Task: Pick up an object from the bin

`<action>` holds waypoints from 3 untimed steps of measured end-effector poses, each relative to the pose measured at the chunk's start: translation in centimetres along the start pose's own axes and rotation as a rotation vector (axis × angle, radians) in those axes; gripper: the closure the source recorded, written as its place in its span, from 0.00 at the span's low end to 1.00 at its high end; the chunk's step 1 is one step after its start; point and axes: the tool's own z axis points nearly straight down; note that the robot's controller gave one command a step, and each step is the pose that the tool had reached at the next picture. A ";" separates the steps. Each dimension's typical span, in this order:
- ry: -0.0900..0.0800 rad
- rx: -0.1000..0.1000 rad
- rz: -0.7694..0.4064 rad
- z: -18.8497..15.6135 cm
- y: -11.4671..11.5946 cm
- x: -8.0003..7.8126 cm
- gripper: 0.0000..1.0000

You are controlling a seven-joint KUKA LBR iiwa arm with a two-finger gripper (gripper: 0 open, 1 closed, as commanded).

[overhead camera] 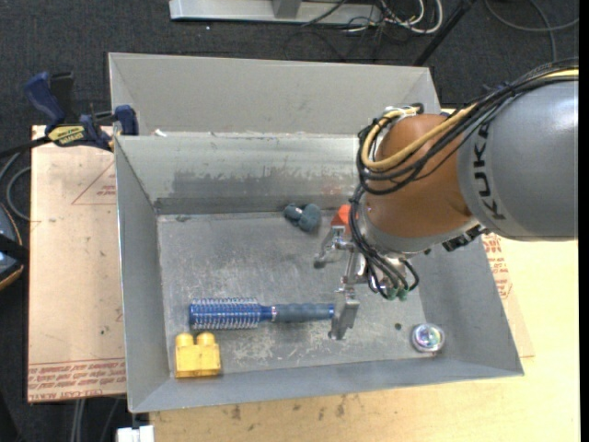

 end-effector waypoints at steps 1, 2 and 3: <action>-0.015 -0.001 -0.098 9.1 -0.4 0.3 0.00; -0.016 -0.001 -0.098 8.8 -0.4 0.2 1.00; -0.010 0.001 -0.176 -7.6 1.4 -0.5 1.00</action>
Offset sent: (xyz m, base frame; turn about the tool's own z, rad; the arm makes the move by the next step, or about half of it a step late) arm -0.0071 -0.0052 -0.0918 -0.1006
